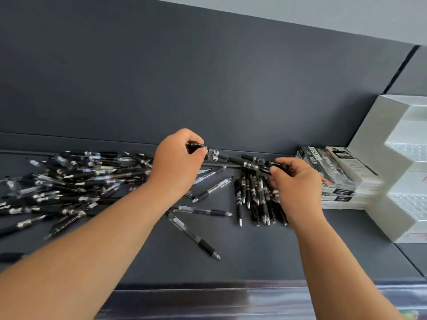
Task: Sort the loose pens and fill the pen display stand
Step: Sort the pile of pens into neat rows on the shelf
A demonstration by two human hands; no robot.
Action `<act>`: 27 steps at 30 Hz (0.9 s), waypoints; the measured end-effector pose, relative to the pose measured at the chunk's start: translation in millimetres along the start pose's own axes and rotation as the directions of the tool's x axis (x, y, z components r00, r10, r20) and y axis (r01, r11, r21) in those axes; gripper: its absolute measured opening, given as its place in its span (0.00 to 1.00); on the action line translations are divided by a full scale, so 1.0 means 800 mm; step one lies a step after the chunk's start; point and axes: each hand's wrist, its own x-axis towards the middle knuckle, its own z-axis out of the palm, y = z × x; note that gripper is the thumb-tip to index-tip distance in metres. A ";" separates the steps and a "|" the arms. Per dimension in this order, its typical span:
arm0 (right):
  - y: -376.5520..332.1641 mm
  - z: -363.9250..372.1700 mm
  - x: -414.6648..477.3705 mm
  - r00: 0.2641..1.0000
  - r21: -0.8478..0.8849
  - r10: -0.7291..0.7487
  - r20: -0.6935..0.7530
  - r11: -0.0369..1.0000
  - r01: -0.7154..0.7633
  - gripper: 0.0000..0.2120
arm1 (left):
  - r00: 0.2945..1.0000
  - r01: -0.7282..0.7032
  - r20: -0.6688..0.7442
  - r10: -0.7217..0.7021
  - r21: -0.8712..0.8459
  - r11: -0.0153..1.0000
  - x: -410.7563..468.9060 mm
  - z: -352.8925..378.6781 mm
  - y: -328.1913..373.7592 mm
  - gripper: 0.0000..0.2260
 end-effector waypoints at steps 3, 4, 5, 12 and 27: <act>0.016 -0.019 0.010 0.999 -0.069 0.011 -0.051 0.998 -0.015 0.07 | 0.993 -0.113 0.051 0.109 0.079 0.990 -0.003 0.054 0.010 0.04; 0.022 -0.022 0.012 0.999 -0.090 0.004 -0.052 0.996 -0.008 0.07 | 0.986 -0.156 0.077 0.148 0.111 0.981 -0.005 0.071 0.011 0.04; 0.028 -0.025 0.012 0.999 -0.131 -0.012 -0.046 0.991 0.006 0.08 | 0.976 -0.201 0.110 0.186 0.146 0.969 -0.008 0.086 0.010 0.04; 0.080 -0.023 -0.002 0.964 -0.529 -0.076 0.255 0.823 0.205 0.15 | 0.868 -0.310 0.478 0.137 0.303 0.901 -0.038 0.147 -0.021 0.12; 0.065 -0.011 -0.016 0.958 -0.622 -0.106 0.268 0.740 0.256 0.11 | 0.821 -0.356 0.552 0.144 0.298 0.886 -0.039 0.137 -0.036 0.21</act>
